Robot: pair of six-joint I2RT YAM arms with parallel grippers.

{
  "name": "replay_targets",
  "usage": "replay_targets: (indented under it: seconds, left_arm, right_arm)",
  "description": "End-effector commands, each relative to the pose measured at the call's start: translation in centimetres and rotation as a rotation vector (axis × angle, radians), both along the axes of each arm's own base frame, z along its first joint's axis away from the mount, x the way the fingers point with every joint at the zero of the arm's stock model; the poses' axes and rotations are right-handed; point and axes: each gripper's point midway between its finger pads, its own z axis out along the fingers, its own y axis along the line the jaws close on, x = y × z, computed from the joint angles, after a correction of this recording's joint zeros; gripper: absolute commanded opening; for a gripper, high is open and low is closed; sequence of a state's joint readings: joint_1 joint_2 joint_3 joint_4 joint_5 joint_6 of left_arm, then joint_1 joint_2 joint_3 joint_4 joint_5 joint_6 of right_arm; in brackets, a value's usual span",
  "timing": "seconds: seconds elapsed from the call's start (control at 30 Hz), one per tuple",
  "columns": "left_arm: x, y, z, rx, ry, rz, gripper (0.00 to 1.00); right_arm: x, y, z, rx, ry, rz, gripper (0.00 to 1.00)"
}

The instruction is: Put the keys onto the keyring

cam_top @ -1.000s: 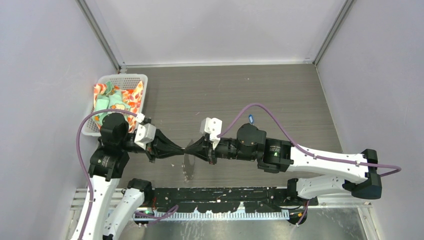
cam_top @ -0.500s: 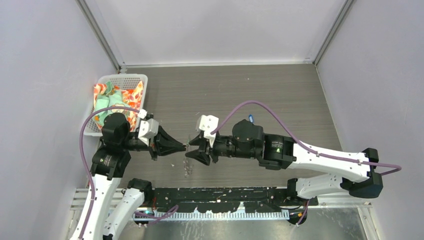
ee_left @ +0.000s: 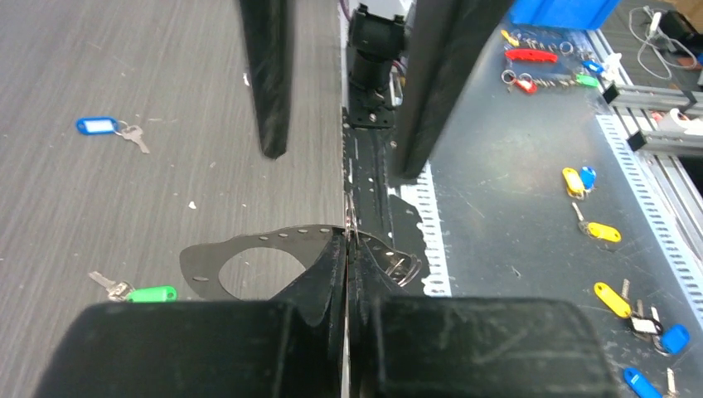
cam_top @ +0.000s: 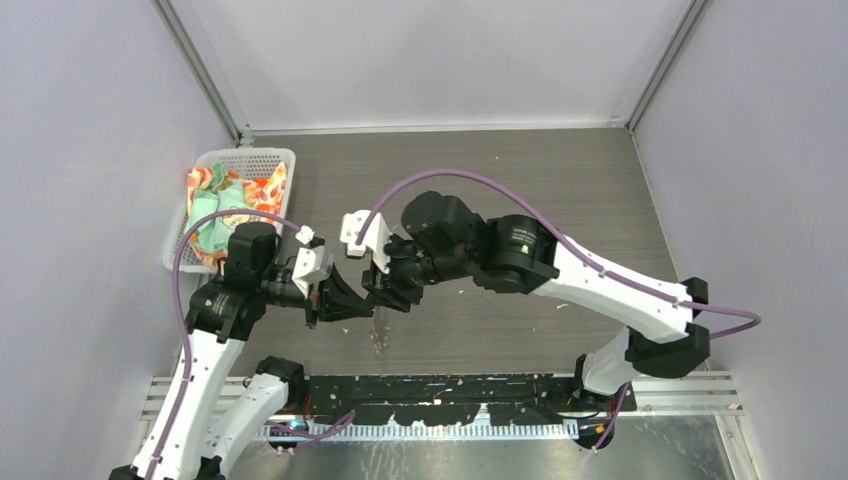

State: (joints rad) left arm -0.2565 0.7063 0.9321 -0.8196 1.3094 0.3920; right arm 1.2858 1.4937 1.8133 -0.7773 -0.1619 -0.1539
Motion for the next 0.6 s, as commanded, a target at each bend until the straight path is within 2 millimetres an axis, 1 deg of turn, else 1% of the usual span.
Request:
replay_targets:
  seconds: [0.0,0.2,0.57]
  left_arm:
    - [-1.8,0.2,-0.2,0.053,-0.032,-0.076,0.01]
    - [-2.0,0.1,-0.2,0.053,-0.025,-0.098,0.01]
    - [-2.3,-0.1,0.3,0.036,-0.025,-0.112,0.00]
  right_arm:
    - [-2.0,-2.1,-2.1,-0.168,0.066,0.120,0.42]
    - [-2.0,-1.2,-2.3,-0.176,0.065,0.152,0.35]
    - [-2.0,0.1,-3.1,-0.157,0.078,0.156,0.34]
